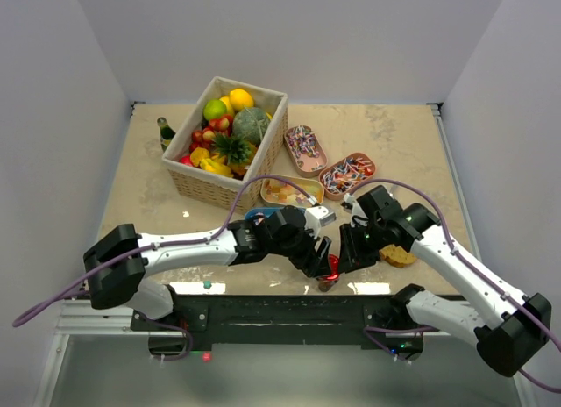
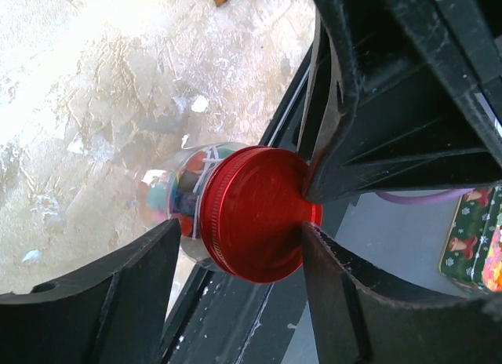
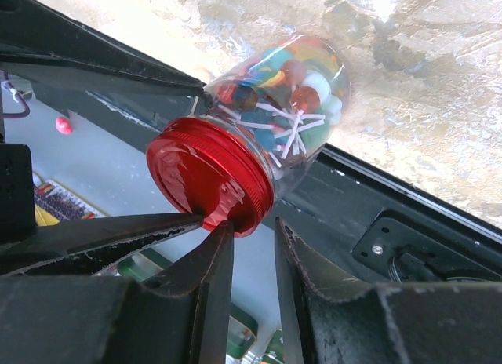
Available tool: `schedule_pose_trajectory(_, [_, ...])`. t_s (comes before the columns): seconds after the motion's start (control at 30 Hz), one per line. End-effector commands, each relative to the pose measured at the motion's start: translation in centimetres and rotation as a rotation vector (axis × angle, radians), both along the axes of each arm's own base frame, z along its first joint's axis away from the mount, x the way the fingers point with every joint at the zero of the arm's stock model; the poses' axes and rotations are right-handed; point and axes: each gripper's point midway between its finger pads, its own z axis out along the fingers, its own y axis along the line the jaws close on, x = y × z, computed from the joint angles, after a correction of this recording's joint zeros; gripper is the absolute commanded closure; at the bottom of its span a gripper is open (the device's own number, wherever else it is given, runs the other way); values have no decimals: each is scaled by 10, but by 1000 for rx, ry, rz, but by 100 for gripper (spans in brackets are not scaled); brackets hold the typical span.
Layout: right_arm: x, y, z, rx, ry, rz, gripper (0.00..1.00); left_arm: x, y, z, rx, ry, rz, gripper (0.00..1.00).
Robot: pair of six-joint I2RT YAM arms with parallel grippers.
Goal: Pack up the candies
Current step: Move the packing bottle to the center of the board.
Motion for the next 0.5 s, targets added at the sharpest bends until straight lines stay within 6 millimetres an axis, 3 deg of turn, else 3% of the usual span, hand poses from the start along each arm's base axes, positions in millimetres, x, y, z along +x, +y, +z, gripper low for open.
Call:
schedule_pose_trajectory(0.0, [7,-22,-23,-150,-18,-12,70,-28,82,-101,406,103,-2,34])
schedule_pose_trajectory(0.2, [16,-16,-15,-127,-49,-15,65,-7,66,-76,366,25,55,16])
schedule_pose_trajectory(0.37, [25,-8,-6,-91,-77,-30,61,23,46,-12,258,-106,139,0])
schedule_pose_trajectory(0.47, [29,-5,-5,-80,-87,-40,60,38,46,28,175,-197,194,0])
